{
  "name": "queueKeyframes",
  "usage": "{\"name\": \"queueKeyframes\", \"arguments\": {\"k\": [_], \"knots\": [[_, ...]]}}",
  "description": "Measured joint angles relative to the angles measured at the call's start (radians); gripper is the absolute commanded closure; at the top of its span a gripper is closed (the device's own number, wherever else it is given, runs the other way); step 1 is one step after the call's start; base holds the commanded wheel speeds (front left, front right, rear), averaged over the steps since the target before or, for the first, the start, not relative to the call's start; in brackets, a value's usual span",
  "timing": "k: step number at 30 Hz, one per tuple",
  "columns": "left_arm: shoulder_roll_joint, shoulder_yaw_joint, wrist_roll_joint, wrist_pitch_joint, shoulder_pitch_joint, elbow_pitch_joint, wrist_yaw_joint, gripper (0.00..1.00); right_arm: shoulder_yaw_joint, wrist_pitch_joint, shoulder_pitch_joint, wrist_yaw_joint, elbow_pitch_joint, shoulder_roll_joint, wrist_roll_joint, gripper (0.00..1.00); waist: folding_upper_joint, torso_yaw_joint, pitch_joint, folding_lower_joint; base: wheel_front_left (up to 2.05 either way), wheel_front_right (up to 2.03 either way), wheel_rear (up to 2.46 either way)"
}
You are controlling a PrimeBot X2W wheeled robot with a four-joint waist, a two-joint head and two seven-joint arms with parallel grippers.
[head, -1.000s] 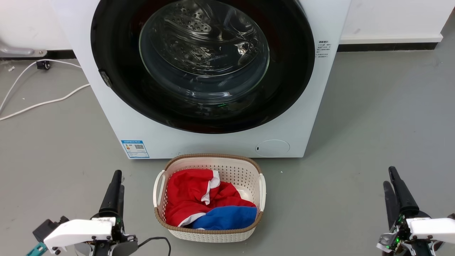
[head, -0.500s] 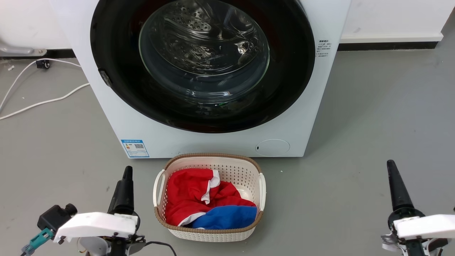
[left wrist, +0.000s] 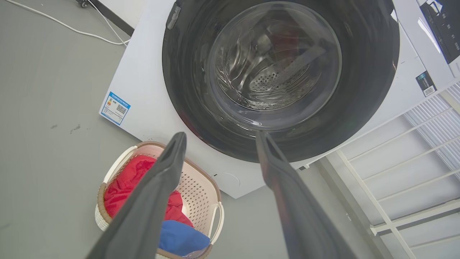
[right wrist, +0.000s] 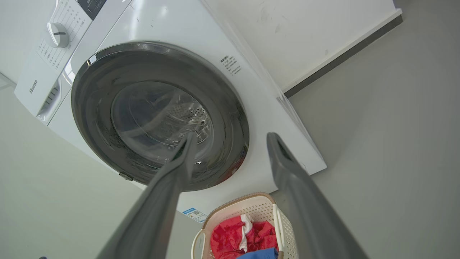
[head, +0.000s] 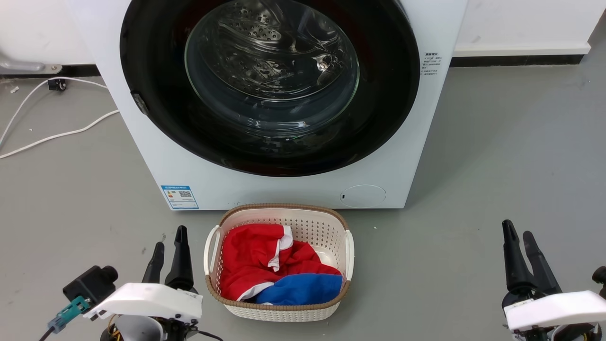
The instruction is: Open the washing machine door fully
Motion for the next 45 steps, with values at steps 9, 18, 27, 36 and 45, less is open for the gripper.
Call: {"name": "queueKeyframes", "arguments": {"k": [9, 18, 27, 36, 45], "knots": [[0.018, -0.052, 0.111, -0.029, 0.007, -0.026, 0.03, 0.0, 0.002, -0.029, 0.019, 0.0, -0.019, 0.0, -0.129, 0.0, 0.0, 0.0, -0.002, 0.0, 0.0, 0.0, 0.0], [0.036, -0.088, 0.21, -0.054, 0.016, -0.047, 0.044, 0.0, 0.009, -0.056, 0.038, 0.0, -0.048, 0.0, -0.246, 0.0, 0.0, 0.001, -0.005, 0.0, 0.0, 0.0, 0.0], [0.04, -0.11, 0.303, -0.08, 0.03, -0.064, 0.047, 0.0, 0.014, -0.08, 0.058, 0.0, -0.077, 0.0, -0.349, 0.0, 0.0, 0.001, -0.008, 0.0, 0.0, 0.0, 0.0], [0.039, -0.119, 0.394, -0.101, 0.041, -0.073, 0.052, 0.0, 0.014, -0.103, 0.071, 0.0, -0.103, 0.0, -0.425, 0.0, 0.0, 0.002, -0.009, 0.0, 0.0, 0.0, 0.0], [0.035, -0.123, 0.481, -0.123, 0.055, -0.08, 0.053, 0.0, 0.011, -0.122, 0.085, 0.0, -0.127, 0.0, -0.493, 0.0, 0.0, 0.002, -0.009, 0.0, 0.0, 0.0, 0.0]]}}
